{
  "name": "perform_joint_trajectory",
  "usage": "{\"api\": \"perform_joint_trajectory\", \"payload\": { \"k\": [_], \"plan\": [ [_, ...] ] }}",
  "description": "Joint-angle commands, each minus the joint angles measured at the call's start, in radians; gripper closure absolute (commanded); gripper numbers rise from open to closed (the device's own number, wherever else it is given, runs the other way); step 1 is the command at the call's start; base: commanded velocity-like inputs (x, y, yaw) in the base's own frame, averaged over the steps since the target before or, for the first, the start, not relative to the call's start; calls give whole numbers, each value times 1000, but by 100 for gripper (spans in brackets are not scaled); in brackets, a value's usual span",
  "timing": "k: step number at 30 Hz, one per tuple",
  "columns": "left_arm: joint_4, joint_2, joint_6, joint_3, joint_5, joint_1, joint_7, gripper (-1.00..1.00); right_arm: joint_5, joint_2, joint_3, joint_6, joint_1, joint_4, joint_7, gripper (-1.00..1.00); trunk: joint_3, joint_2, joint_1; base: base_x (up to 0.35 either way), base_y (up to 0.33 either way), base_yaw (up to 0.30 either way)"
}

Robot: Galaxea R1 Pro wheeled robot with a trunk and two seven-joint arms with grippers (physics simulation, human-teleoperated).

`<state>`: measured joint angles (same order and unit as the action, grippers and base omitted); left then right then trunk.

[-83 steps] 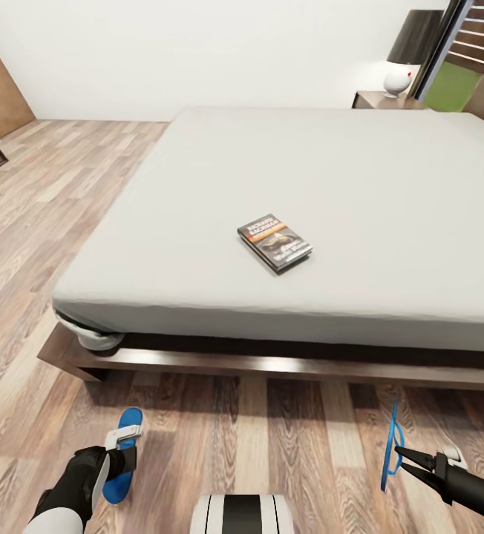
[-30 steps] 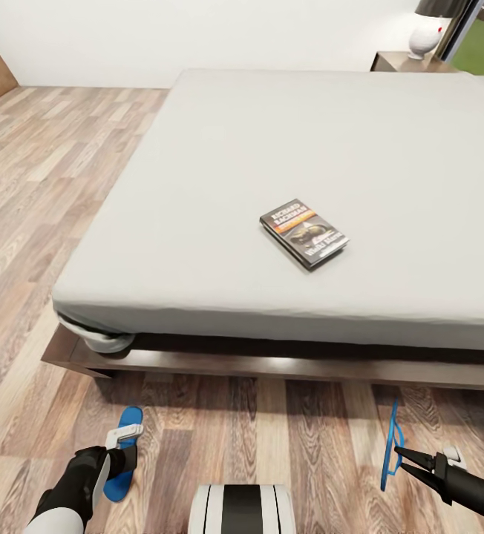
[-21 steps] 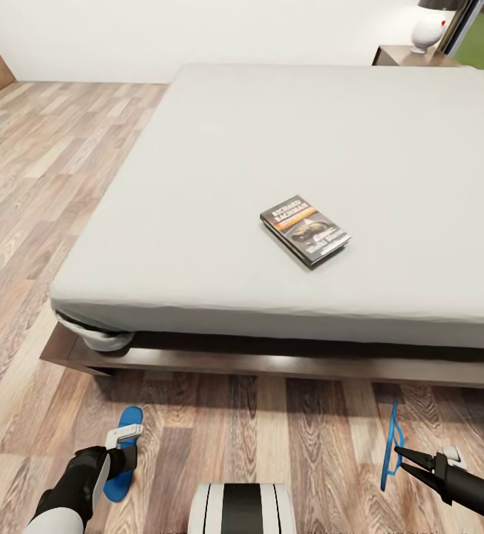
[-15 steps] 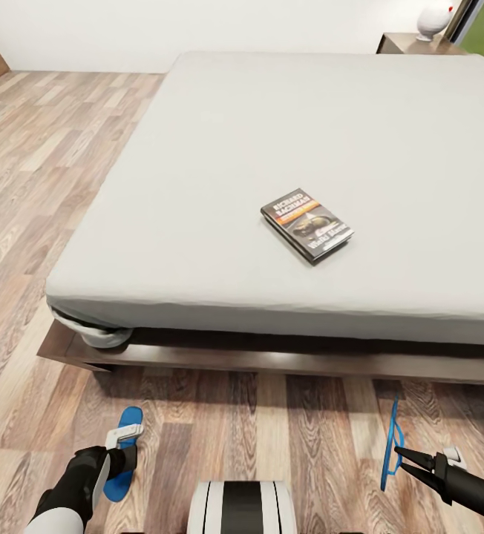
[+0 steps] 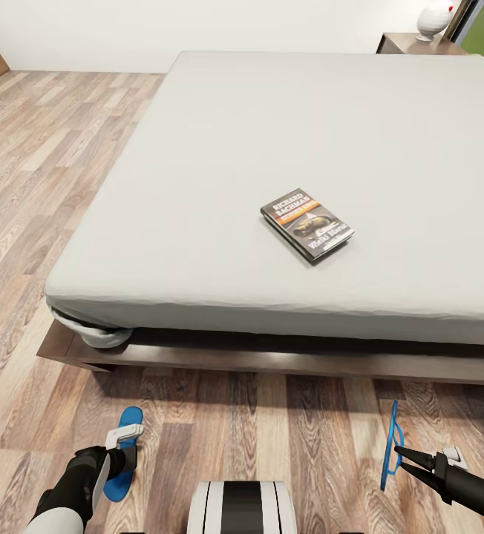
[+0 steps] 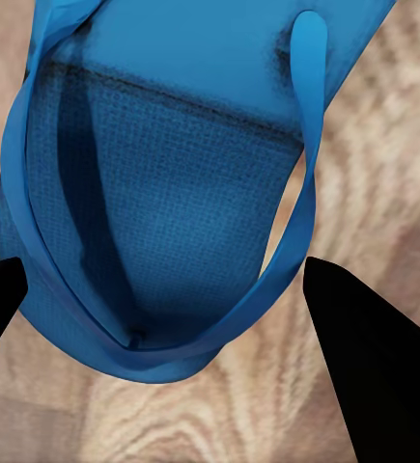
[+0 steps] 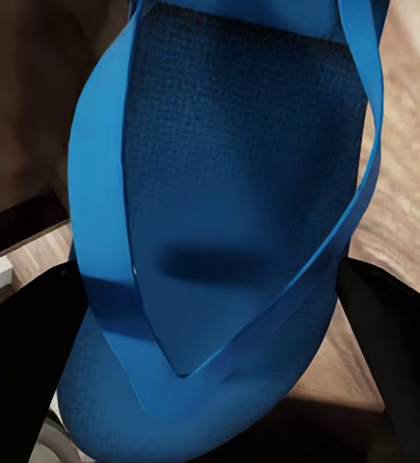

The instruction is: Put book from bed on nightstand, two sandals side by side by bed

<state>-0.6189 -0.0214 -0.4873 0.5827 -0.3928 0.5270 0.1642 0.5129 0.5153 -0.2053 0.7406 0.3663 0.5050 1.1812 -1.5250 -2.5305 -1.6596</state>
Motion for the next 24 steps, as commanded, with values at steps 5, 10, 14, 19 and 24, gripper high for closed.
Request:
{"api": "perform_joint_trajectory", "payload": {
  "k": [5, 10, 14, 19, 24],
  "plan": [
    [-2, -2, -4, 8, -11, 1, 9, 100, 4, 0, -2, 6, 0, 0, 4, 100, -1, 0, 0, 0, 0, 0],
    [-2, -2, -4, 8, -11, 1, 9, 100, 4, 1, -2, 6, 0, 4, 4, 100, -1, 0, 0, 0, 0, 0],
    [-2, -2, -4, 8, -11, 1, 9, 100, 4, 1, -2, 6, 0, 4, 4, 100, -8, -1, -1, 0, 0, 0],
    [-2, -2, -4, 8, -11, 1, 9, 100, 4, 1, -2, 6, 0, 4, 3, 100, -12, -1, -1, 0, 0, 0],
    [-2, -2, -4, 8, -11, 1, 9, 100, 4, 1, -2, 6, 0, 4, 3, 100, -12, -1, -1, 0, 0, 0]
  ]
}}
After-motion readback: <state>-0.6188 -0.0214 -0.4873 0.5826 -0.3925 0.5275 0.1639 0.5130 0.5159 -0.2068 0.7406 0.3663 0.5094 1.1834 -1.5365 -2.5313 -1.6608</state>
